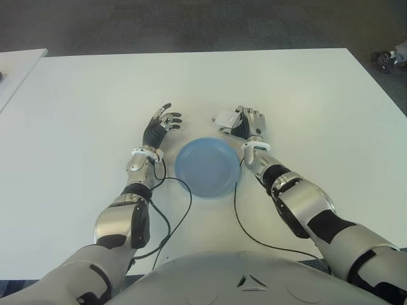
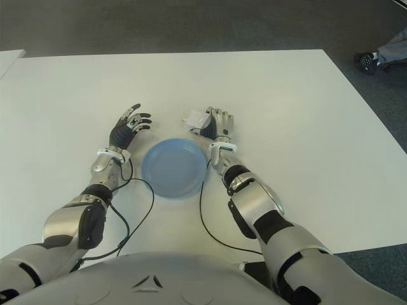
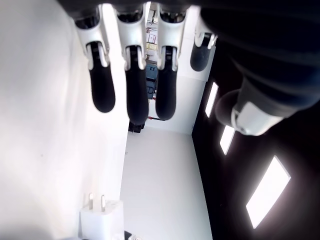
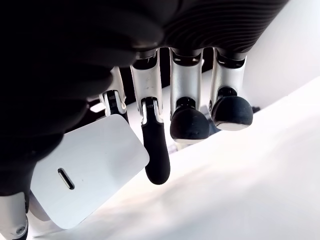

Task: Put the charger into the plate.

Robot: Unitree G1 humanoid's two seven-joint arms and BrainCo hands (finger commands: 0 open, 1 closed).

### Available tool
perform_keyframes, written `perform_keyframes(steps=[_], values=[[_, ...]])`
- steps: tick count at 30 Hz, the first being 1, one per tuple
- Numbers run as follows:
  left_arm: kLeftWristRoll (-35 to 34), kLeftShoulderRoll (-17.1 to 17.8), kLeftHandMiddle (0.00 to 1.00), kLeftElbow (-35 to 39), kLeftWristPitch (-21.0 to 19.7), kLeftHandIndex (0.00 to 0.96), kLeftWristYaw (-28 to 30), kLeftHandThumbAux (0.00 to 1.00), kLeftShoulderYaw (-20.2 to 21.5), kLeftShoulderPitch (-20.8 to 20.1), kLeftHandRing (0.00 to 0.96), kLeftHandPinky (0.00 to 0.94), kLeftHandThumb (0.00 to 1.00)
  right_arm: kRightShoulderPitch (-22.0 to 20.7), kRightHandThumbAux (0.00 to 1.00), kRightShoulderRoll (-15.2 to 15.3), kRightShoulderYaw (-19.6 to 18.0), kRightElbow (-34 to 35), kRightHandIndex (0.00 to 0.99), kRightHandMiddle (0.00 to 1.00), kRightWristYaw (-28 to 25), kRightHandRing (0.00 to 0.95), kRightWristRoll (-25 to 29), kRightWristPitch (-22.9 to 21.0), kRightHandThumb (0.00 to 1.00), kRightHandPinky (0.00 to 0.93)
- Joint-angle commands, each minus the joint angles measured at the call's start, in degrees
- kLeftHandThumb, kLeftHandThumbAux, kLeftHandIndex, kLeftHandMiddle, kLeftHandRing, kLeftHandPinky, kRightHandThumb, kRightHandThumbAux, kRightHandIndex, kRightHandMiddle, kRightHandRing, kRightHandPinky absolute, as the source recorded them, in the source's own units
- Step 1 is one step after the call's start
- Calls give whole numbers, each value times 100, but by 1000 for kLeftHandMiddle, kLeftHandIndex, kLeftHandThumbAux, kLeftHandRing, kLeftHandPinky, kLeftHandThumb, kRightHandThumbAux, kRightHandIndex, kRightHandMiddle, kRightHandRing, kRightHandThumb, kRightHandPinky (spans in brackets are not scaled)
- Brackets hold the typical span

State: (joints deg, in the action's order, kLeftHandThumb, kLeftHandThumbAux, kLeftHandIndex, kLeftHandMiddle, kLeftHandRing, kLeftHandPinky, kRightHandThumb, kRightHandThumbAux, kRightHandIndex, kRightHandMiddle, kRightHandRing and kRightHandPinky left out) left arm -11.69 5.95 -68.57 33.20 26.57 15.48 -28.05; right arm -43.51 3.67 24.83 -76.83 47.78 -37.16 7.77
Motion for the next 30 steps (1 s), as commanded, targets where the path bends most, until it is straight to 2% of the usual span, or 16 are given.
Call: perform_keyframes(steps=[1,7,15,21,30], values=[[26,-43,369,-182,-257,144,33,511,-6,174,395,402,150,-402,677,204,-128,211,403,551,163,859,94,160,850,864],[20,-32,376,-198,-317,139,40,504,-1,153,399,406,132,-549,677,504,-60,580,403,553,212,866,-19,436,852,867],[50,-28,381,-210,-331,133,-21,502,-17,127,402,407,114,-542,677,959,102,1137,404,554,219,874,-279,764,854,871],[71,-13,383,-221,-338,129,-52,503,-26,121,404,410,109,-463,676,1182,206,1463,404,553,312,877,-495,805,855,871],[69,4,392,-231,-366,132,-42,506,-22,112,407,412,102,-468,676,1419,384,1574,404,552,419,877,-801,769,854,870]])
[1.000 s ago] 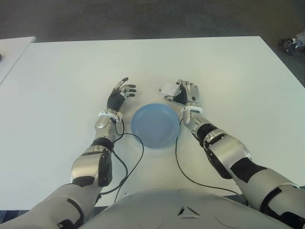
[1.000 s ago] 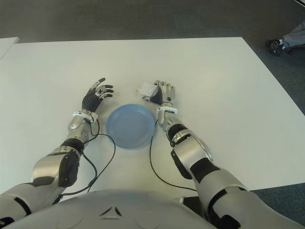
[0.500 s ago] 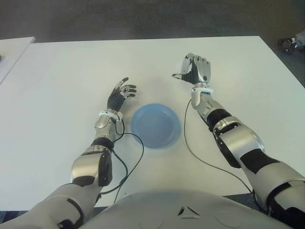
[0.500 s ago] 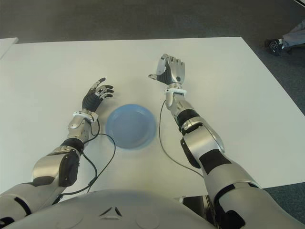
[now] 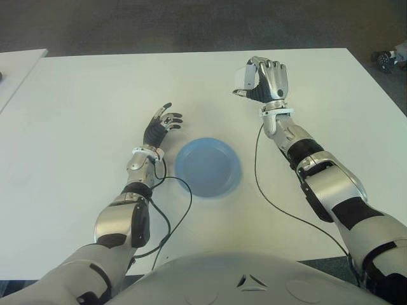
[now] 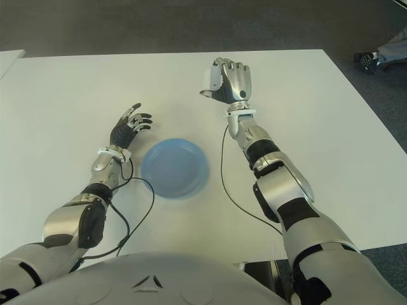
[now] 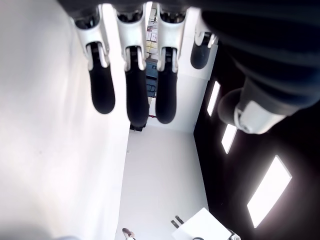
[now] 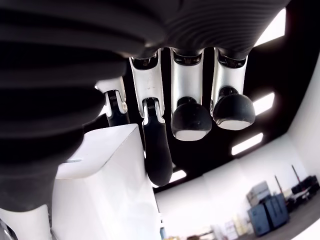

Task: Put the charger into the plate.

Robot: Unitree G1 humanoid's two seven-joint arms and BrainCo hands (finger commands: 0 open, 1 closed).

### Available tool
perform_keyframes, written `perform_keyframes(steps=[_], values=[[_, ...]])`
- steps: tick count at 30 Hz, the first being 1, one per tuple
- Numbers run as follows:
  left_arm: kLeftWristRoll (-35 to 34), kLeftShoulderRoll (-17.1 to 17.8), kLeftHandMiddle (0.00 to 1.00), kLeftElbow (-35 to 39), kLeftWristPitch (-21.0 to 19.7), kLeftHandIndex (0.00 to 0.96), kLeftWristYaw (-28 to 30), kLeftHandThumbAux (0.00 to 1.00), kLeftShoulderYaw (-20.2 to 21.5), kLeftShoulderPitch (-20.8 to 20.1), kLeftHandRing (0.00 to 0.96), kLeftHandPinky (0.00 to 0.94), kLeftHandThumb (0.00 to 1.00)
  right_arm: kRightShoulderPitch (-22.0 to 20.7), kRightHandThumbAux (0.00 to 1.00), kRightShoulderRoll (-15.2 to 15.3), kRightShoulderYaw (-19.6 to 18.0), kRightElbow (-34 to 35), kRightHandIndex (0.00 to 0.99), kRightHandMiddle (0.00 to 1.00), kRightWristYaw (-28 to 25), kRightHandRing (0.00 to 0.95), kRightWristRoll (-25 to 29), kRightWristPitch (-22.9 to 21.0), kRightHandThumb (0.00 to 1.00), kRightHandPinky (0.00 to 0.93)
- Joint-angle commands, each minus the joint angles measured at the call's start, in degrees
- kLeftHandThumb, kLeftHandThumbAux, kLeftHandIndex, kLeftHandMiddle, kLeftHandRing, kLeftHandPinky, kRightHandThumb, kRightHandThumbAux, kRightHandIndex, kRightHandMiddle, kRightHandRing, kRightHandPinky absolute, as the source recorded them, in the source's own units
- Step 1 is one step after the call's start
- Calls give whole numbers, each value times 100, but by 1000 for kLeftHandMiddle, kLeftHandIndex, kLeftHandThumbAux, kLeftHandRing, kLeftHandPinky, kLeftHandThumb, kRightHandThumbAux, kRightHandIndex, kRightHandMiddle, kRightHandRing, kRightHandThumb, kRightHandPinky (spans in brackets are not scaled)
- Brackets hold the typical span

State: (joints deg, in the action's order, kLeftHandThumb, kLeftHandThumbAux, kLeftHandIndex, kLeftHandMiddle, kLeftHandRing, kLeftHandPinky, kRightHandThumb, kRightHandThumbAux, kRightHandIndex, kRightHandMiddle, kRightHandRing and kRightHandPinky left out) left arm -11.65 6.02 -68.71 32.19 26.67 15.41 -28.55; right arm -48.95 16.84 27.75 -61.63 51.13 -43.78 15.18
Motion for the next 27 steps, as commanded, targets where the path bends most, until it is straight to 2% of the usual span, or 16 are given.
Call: perform_keyframes(steps=[1,11,20,27], values=[[60,0,393,-217,-272,132,-48,507,-11,160,408,412,101,72,676,124,109,71,404,552,93,877,-165,32,854,870],[79,4,397,-219,-297,132,-75,513,-25,158,409,416,85,168,677,222,128,297,403,551,19,880,-207,96,854,872],[141,-9,390,-209,-250,124,-161,516,-81,160,409,414,82,385,677,278,134,588,402,549,-26,881,-194,335,854,873],[158,-32,393,-209,-229,140,-196,514,-100,158,408,414,77,934,677,352,158,1403,401,548,-462,879,-167,461,854,871]])
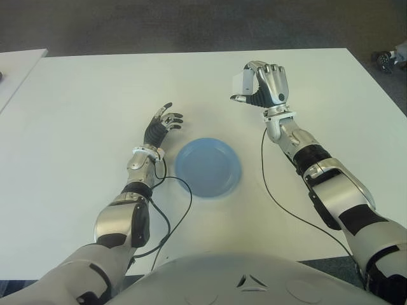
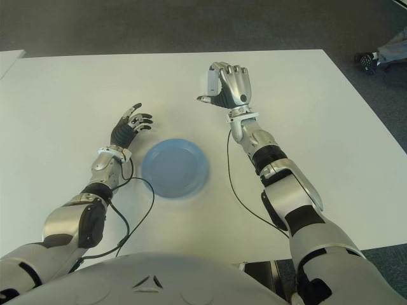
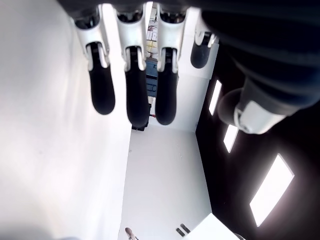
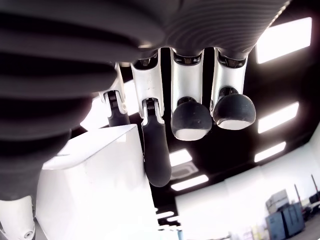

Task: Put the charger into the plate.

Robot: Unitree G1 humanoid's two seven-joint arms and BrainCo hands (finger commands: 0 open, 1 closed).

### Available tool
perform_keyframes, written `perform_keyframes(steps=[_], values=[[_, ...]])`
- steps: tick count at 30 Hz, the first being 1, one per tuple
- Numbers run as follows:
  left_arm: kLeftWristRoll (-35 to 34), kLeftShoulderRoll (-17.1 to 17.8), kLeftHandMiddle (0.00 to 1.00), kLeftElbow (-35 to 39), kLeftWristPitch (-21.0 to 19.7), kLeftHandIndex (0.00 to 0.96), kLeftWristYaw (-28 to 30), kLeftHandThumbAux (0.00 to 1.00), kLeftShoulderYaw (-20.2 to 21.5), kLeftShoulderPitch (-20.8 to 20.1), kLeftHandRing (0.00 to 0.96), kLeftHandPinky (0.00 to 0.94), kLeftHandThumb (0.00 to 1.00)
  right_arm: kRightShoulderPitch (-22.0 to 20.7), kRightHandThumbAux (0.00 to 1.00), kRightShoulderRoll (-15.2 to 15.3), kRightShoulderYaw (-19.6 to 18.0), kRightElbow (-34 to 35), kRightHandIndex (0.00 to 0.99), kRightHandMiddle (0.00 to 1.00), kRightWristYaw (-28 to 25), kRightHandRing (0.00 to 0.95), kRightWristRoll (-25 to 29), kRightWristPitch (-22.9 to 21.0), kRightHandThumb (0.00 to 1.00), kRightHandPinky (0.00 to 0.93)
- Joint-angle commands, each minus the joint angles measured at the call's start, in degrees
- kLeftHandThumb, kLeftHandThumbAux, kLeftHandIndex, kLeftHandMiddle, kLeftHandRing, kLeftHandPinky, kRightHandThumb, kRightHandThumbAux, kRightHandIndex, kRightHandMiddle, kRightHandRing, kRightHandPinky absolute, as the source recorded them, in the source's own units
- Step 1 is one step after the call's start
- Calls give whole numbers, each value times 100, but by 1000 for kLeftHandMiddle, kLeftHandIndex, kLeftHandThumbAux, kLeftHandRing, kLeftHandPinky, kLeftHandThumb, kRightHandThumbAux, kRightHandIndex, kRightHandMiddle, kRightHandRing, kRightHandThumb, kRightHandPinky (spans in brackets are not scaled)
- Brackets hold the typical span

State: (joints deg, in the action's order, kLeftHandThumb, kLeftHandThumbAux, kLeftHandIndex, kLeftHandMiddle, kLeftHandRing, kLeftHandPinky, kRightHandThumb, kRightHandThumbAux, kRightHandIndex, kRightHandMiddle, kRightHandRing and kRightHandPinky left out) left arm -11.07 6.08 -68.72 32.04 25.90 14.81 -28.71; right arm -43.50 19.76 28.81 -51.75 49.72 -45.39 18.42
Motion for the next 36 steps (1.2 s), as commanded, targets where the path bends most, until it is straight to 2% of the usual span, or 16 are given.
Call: perform_keyframes(steps=[1,9,17,25,32,34,36], values=[[101,-39,393,-209,-214,141,-119,514,-41,173,408,414,77,447,677,68,41,499,401,548,-406,879,11,151,854,871],[106,-55,391,-210,-188,135,-86,513,-33,166,407,413,74,914,678,102,8,1121,398,546,-1030,877,66,351,853,872],[127,-76,385,-212,-169,129,-118,504,-41,148,406,407,79,1793,679,118,144,2660,395,543,-1841,865,-151,180,851,867],[198,-74,384,-222,-175,124,-248,490,-69,137,403,400,87,2507,679,236,192,3880,396,542,-2379,859,-441,165,852,860],[240,-74,389,-240,-198,137,-362,504,-91,114,403,408,81,2638,677,273,171,4107,399,540,-2435,862,-702,287,853,850],[257,-76,388,-244,-193,137,-394,508,-102,110,402,405,77,2679,676,287,178,4183,399,538,-2527,856,-692,354,853,845],[271,-79,385,-245,-191,140,-416,511,-105,107,400,402,75,2862,677,355,172,4526,399,538,-2884,852,-593,322,852,852]])
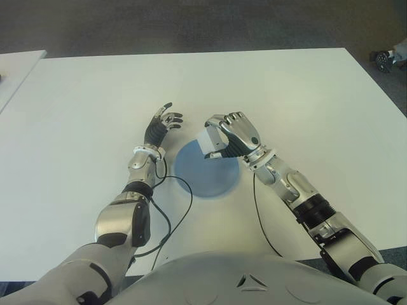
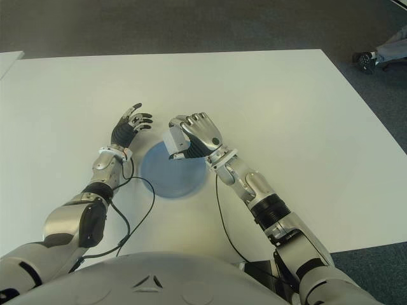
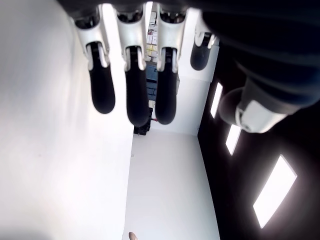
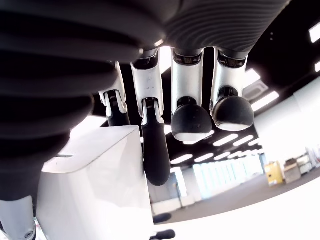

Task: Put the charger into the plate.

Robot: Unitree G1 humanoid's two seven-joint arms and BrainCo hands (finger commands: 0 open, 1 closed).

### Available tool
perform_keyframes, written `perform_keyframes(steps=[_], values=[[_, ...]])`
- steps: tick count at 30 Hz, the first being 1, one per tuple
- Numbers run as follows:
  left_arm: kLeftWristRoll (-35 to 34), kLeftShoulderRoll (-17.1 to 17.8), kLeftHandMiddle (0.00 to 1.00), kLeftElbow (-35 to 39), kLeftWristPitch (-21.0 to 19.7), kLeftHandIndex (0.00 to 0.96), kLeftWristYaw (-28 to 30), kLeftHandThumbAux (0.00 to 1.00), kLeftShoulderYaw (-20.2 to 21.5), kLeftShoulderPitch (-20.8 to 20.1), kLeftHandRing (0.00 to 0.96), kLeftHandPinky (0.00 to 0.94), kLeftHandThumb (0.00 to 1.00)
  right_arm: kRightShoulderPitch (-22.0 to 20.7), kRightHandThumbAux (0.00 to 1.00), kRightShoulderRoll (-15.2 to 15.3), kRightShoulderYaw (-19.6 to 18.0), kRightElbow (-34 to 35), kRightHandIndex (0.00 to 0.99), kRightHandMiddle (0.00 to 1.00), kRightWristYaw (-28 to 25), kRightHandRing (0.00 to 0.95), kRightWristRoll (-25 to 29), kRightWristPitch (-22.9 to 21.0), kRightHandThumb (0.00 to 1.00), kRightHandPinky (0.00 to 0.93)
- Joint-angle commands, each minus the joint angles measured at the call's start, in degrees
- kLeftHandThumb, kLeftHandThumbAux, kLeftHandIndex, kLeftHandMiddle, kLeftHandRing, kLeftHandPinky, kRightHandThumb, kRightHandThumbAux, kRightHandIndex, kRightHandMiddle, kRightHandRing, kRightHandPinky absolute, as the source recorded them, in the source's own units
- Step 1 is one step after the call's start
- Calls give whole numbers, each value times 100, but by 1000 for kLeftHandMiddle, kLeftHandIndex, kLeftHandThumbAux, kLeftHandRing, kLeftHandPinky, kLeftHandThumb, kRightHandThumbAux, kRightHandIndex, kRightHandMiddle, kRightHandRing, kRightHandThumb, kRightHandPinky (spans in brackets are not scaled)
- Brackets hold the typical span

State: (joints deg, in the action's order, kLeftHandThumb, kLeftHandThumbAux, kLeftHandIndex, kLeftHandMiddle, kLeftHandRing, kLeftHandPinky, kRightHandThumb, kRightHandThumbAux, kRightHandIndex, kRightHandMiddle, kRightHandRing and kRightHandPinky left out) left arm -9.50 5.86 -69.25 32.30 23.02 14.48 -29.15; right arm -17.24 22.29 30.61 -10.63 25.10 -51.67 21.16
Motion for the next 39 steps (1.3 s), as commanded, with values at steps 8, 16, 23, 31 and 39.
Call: perform_keyframes(steps=[8,16,23,31,39], values=[[136,-58,373,-199,-273,141,-158,511,-65,138,395,399,77,553,679,157,-125,958,395,540,-1218,847,241,-20,850,864],[133,-58,381,-209,-318,148,-189,523,-59,118,397,400,79,666,678,26,-286,1009,398,538,-1459,820,528,50,848,814],[144,-53,378,-210,-318,146,-228,520,-64,114,395,393,76,586,675,30,-382,977,404,570,-1491,691,559,173,840,627],[146,-35,363,-193,-317,137,-184,521,-68,133,388,385,87,488,505,95,-462,972,318,418,-1551,434,354,153,543,393],[137,-25,371,-155,-257,167,-97,550,-73,162,379,373,62,443,300,166,-534,861,41,39,-1603,33,355,208,383,30]])
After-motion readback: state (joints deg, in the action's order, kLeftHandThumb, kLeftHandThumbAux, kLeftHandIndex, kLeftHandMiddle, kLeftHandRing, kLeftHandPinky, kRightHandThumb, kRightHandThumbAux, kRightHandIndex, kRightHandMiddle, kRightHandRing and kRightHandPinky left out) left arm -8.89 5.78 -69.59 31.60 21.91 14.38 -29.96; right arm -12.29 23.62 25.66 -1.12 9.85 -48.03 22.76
